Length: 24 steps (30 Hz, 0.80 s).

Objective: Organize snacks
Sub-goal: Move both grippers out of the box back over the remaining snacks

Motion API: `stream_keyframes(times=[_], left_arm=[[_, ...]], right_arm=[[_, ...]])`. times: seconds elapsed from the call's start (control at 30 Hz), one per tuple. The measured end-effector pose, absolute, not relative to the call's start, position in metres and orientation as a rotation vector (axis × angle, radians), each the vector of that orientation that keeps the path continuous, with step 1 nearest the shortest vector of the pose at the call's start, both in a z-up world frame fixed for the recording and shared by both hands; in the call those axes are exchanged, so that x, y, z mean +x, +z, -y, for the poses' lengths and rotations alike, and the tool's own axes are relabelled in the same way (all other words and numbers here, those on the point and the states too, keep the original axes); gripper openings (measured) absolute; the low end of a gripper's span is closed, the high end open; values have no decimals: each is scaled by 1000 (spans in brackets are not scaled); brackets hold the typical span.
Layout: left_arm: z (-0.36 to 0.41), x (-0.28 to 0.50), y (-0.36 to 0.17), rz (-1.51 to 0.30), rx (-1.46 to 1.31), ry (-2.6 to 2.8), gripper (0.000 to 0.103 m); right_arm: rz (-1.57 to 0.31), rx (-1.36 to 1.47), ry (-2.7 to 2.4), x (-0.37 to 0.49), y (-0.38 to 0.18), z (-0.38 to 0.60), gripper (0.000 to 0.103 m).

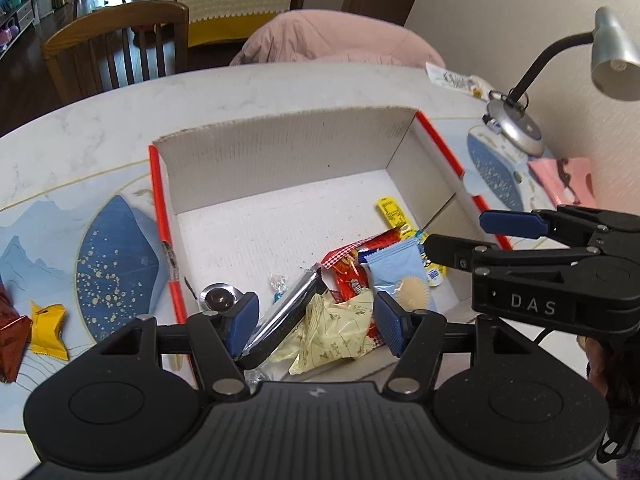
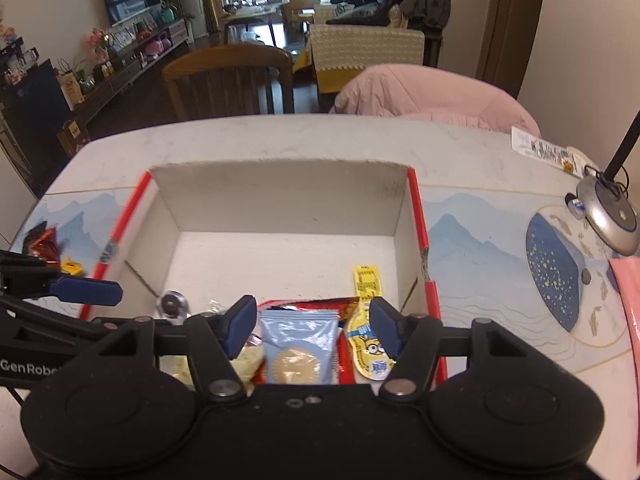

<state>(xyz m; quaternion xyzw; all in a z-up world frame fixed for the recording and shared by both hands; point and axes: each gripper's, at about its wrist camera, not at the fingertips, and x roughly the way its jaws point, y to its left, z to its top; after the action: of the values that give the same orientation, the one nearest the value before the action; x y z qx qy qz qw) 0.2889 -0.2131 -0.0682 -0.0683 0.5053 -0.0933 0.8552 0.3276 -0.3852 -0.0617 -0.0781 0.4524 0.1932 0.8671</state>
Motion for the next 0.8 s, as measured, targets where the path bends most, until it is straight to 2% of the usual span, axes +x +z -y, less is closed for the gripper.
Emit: stream_keyframes(times=[0.1,0.33,0.7,0.8], left_arm=[[207,279,-57,-1032,-147,-205,63],[184,252,-34,-965,-163,-212,66],[119,201,-13,-894,-220,-172,68],[97,187,-13,-882,-230,-142,72]], right_arm=[[-919,-159,424,317,-50,379,68],[-862,-156,458,295,-26,362,71],[-788,-131,533,256,-5,317,88],[-773,-133,571,244,-3,299,92]])
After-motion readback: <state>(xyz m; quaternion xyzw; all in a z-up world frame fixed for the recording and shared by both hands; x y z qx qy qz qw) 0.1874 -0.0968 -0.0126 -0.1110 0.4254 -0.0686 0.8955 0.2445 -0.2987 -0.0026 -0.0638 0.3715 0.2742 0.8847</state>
